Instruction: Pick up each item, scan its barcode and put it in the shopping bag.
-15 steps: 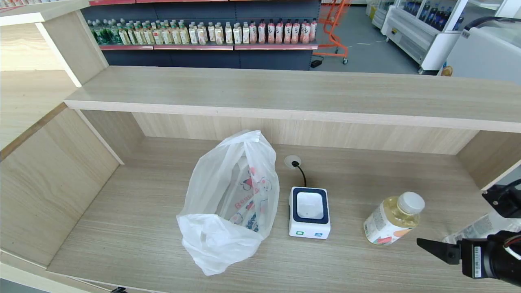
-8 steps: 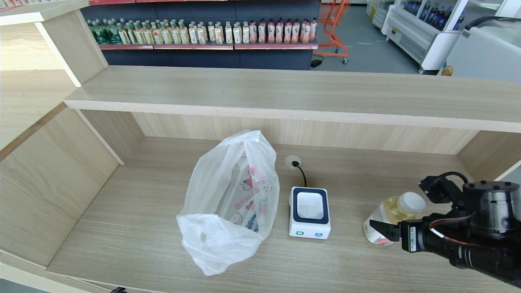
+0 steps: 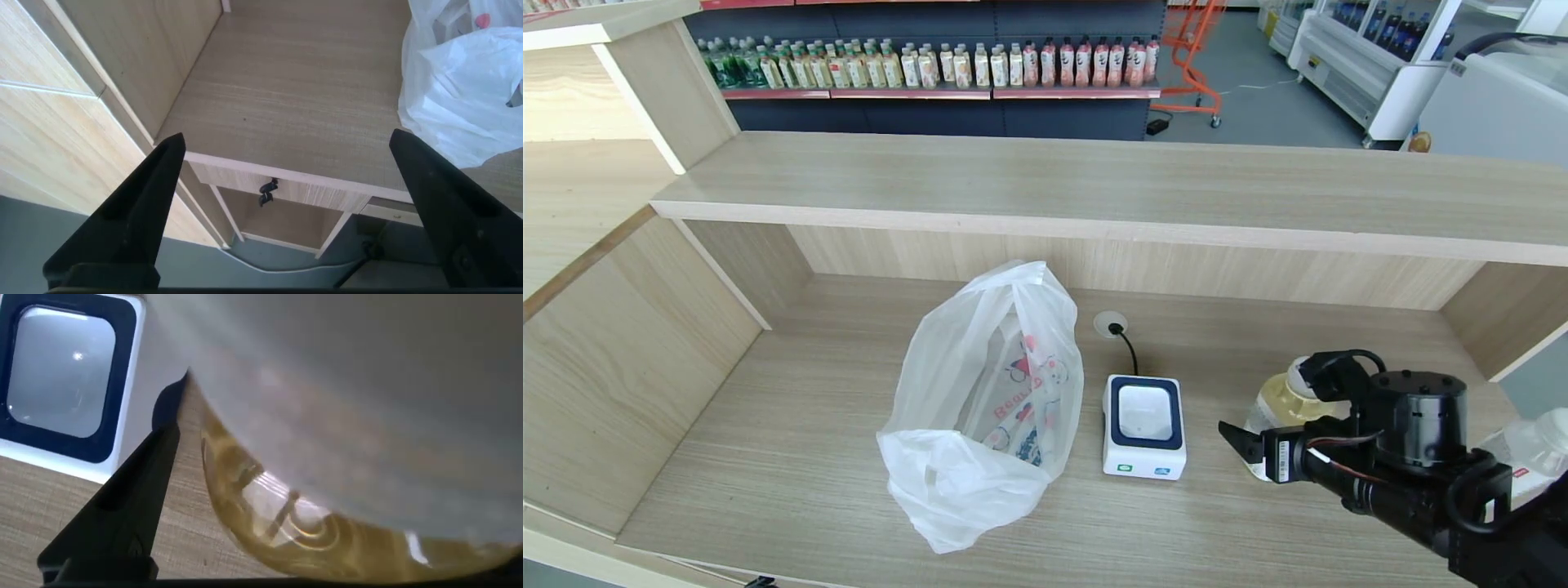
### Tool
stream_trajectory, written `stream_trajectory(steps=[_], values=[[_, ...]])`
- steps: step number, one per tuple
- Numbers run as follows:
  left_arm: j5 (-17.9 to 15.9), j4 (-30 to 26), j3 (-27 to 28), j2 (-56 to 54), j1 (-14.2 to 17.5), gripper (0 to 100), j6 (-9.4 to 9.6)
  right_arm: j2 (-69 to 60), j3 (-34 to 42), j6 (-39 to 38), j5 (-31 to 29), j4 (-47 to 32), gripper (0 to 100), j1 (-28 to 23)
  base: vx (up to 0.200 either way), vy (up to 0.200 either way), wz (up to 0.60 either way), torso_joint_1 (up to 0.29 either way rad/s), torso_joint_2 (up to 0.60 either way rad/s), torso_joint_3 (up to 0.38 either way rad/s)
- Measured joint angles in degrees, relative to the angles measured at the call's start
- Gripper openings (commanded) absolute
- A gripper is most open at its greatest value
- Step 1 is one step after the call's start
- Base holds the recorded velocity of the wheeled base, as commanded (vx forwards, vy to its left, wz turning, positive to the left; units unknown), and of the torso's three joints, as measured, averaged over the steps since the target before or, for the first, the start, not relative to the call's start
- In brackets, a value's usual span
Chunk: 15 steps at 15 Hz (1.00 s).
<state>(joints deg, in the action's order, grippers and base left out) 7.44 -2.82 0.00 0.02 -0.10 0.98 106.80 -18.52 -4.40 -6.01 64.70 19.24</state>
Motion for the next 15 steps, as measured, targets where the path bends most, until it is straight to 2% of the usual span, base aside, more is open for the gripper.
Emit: stream_trajectory(steps=[9, 10, 12, 15], values=[[0.0, 0.0, 0.0, 0.0, 0.0, 100, 0.00, 5.2, -0.8, 3.8, 1.1, 11.0, 100, 2.9, 0.000, 0.000, 0.00, 0.000, 0.00, 0.000], [0.0, 0.0, 0.0, 0.0, 0.0, 100, 0.00, 5.2, -0.8, 3.8, 1.7, 11.3, 0, 3.0, 0.000, 0.000, 0.00, 0.000, 0.00, 0.000], [0.0, 0.0, 0.0, 0.0, 0.0, 100, 0.00, 4.9, -0.9, 4.1, 4.0, 12.5, 0, 3.1, 0.000, 0.000, 0.00, 0.000, 0.00, 0.000], [0.0, 0.0, 0.0, 0.0, 0.0, 100, 0.00, 4.0, -0.6, 5.1, 3.8, 12.4, 0, 3.3, 0.000, 0.000, 0.00, 0.000, 0.00, 0.000]])
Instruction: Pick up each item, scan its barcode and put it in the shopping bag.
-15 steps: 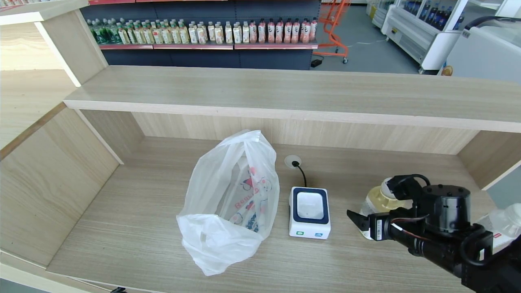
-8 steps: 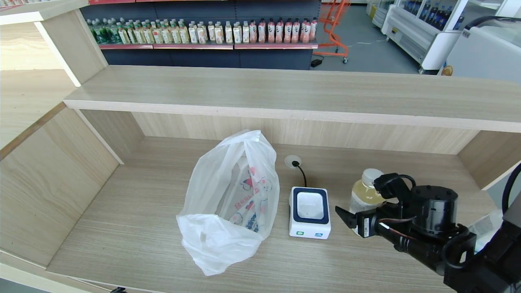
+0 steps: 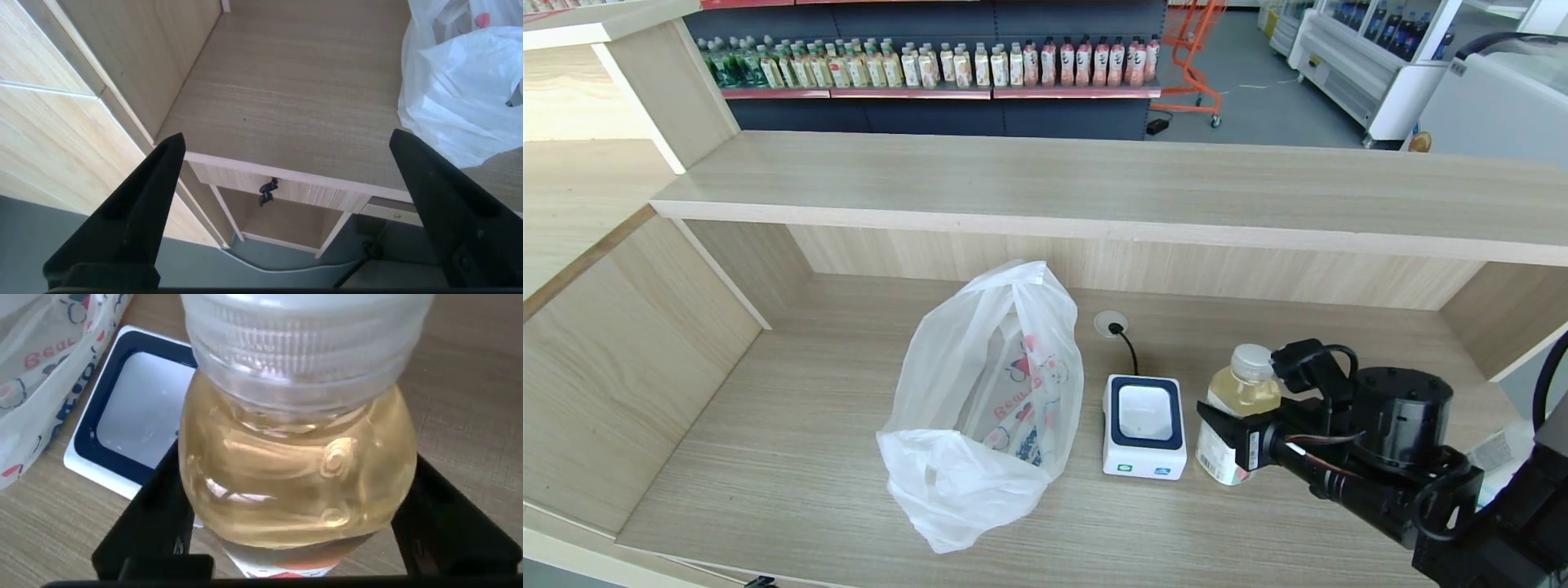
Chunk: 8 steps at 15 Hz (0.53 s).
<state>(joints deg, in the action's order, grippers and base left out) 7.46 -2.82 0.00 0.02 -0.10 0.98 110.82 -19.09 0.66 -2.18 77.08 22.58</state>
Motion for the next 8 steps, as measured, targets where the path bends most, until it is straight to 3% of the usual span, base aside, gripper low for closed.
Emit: stream_trajectory(steps=[4, 8], values=[[0.0, 0.0, 0.0, 0.0, 0.0, 100, 0.00, -1.4, 1.0, 2.0, -0.5, -1.3, 0, 0.1, 0.000, 0.000, 0.00, 0.000, 0.00, 0.000], [0.0, 0.0, 0.0, 0.0, 0.0, 100, 0.00, -9.4, -0.5, 0.5, 0.2, -10.0, 0, -0.4, 0.000, 0.000, 0.00, 0.000, 0.00, 0.000]])
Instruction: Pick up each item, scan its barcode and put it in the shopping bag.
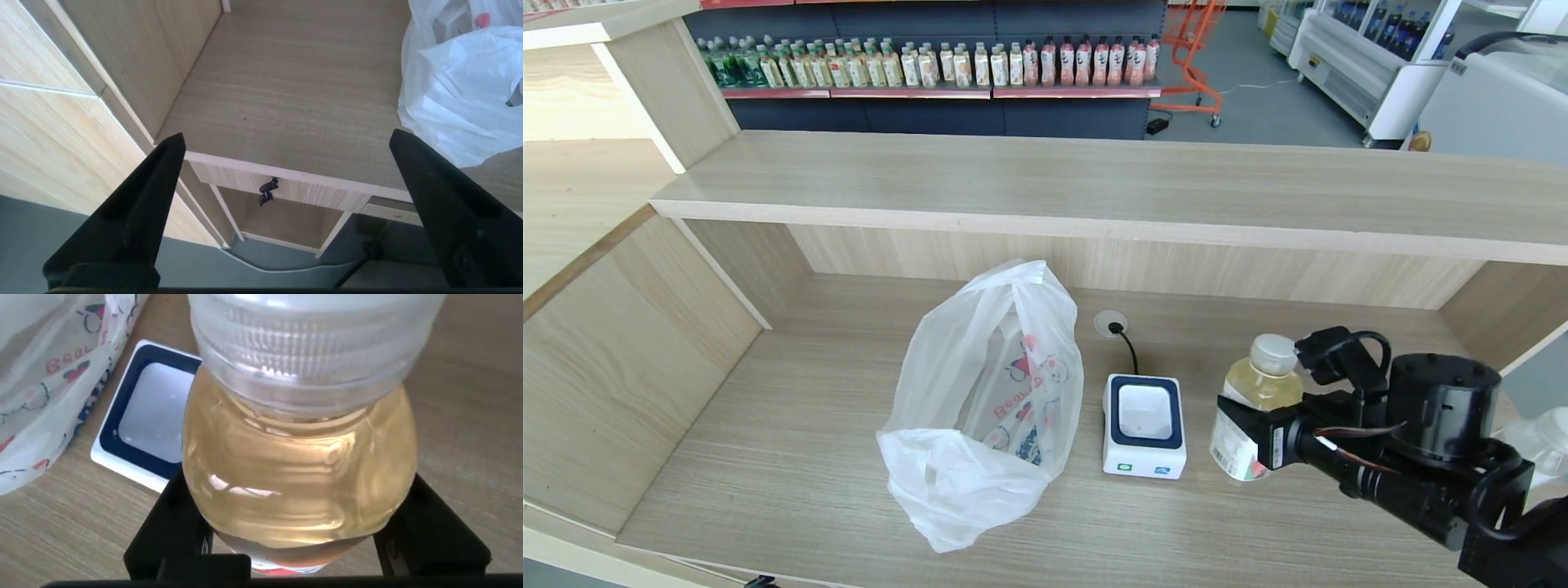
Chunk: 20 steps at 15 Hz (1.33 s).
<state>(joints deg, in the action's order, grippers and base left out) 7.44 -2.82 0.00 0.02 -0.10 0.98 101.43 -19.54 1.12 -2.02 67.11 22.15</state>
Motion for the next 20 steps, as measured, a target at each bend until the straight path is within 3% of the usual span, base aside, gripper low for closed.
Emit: stream_trajectory(steps=[3, 4, 6, 11, 20], values=[[0.0, 0.0, 0.0, 0.0, 0.0, 100, 0.00, -12.8, -6.7, -4.2, 7.8, -17.9, 0, -0.8, 0.000, 0.000, 0.00, 0.000, 0.00, 0.000], [0.0, 0.0, 0.0, 0.0, 0.0, 100, 0.00, -17.4, -9.6, -6.4, 13.5, -24.0, 0, -1.3, 0.000, 0.000, 0.00, 0.000, 0.00, 0.000], [0.0, 0.0, 0.0, 0.0, 0.0, 100, 0.00, -25.8, -14.0, -13.7, 30.4, -31.6, 0, -2.4, 0.000, 0.000, 0.00, 0.000, 0.00, 0.000], [0.0, 0.0, 0.0, 0.0, 0.0, 100, 0.00, -33.1, -17.4, -22.9, 53.7, -34.3, 0, -3.6, 0.000, 0.000, 0.00, 0.000, 0.00, 0.000], [0.0, 0.0, 0.0, 0.0, 0.0, 100, 0.00, -29.3, -20.2, -23.0, 56.4, -34.4, 0, -0.9, 0.000, 0.000, 0.00, 0.000, 0.00, 0.000]])
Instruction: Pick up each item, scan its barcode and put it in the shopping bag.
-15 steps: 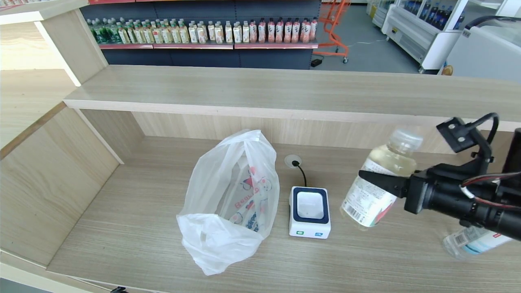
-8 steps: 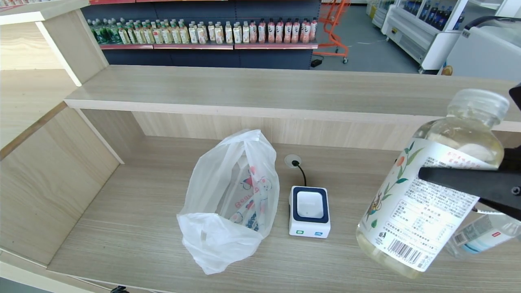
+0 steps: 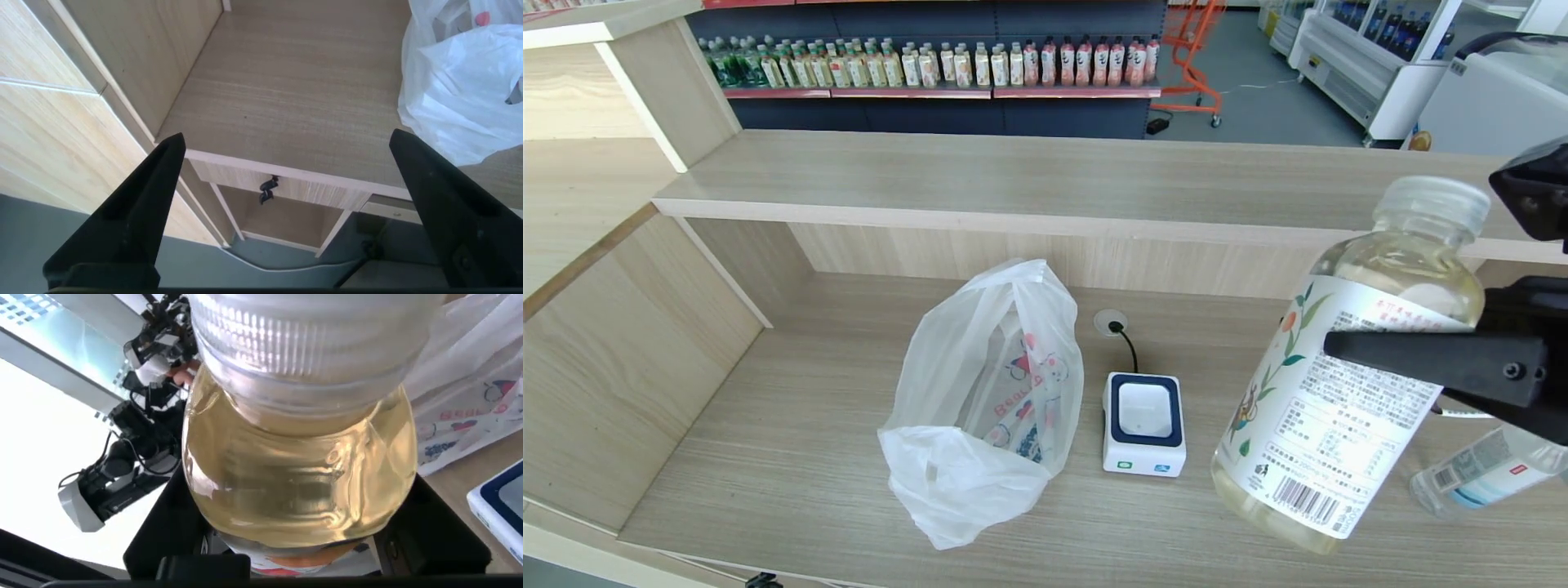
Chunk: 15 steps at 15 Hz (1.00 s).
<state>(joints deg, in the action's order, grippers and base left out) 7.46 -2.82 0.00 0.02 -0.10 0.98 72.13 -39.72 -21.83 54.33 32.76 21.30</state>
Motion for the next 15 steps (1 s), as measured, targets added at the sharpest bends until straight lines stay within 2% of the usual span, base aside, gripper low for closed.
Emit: stream_trajectory(steps=[4, 9, 11, 15], values=[[0.0, 0.0, 0.0, 0.0, 0.0, 100, 0.00, 0.8, -0.4, 0.0, 0.0, 0.0, 0, 2.8, 0.000, 0.000, 0.00, 0.000, 0.00, 0.000], [0.0, 0.0, 0.0, 0.0, 0.0, 100, 0.00, 1.5, -1.1, 1.3, -0.2, 0.0, 0, 3.3, 0.000, 0.000, 0.00, 0.000, 0.00, 0.000], [0.0, 0.0, 0.0, 0.0, 0.0, 100, 0.00, 2.2, -1.1, 10.7, -0.7, 0.1, 0, 2.7, 0.000, 0.000, 0.00, 0.000, 0.00, 0.000], [0.0, 0.0, 0.0, 0.0, 0.0, 100, 0.00, 8.8, -1.2, 43.1, -1.4, 0.0, 0, -4.1, 0.000, 0.000, 0.00, 0.000, 0.00, 0.000]])
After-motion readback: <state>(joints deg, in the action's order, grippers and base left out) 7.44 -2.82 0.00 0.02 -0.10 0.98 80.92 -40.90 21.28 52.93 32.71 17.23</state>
